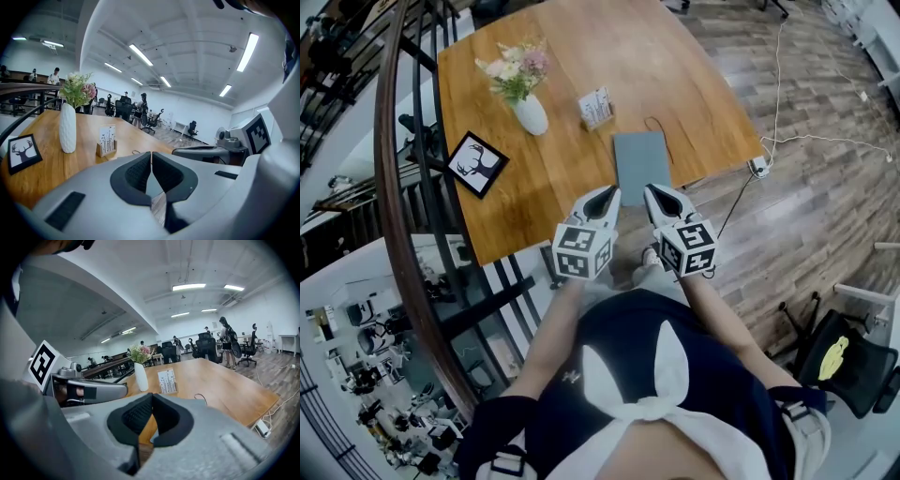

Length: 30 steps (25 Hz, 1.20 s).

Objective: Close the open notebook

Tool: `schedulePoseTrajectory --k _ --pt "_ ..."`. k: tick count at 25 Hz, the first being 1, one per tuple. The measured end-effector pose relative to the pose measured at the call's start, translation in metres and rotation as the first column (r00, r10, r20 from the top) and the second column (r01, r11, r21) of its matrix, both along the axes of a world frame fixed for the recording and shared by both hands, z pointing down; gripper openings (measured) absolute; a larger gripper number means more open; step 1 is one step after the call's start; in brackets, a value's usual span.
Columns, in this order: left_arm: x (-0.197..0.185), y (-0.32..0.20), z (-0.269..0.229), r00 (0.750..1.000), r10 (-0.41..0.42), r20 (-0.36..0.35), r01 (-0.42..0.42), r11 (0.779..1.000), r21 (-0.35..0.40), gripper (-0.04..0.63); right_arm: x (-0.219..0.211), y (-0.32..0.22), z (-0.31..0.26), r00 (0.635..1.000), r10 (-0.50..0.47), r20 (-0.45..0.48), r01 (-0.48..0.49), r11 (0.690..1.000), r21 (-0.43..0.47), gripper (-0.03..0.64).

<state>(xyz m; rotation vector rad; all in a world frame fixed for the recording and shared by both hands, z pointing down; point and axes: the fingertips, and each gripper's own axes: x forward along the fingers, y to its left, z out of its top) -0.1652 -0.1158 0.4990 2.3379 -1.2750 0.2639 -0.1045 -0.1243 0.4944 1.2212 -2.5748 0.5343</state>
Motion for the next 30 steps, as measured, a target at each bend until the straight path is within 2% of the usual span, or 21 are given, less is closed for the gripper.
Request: schedulePoseTrajectory --k 8,30 --pt "0.005 0.007 0.002 1.000 0.000 -0.005 0.000 1.000 0.000 0.026 -0.006 0.009 0.000 0.999 -0.031 -0.014 0.031 1.000 0.004 -0.003" --pt "0.005 0.009 0.010 1.000 -0.019 0.003 0.020 1.000 -0.022 0.026 0.002 0.012 0.012 0.998 -0.026 -0.049 0.025 0.999 -0.025 -0.003"
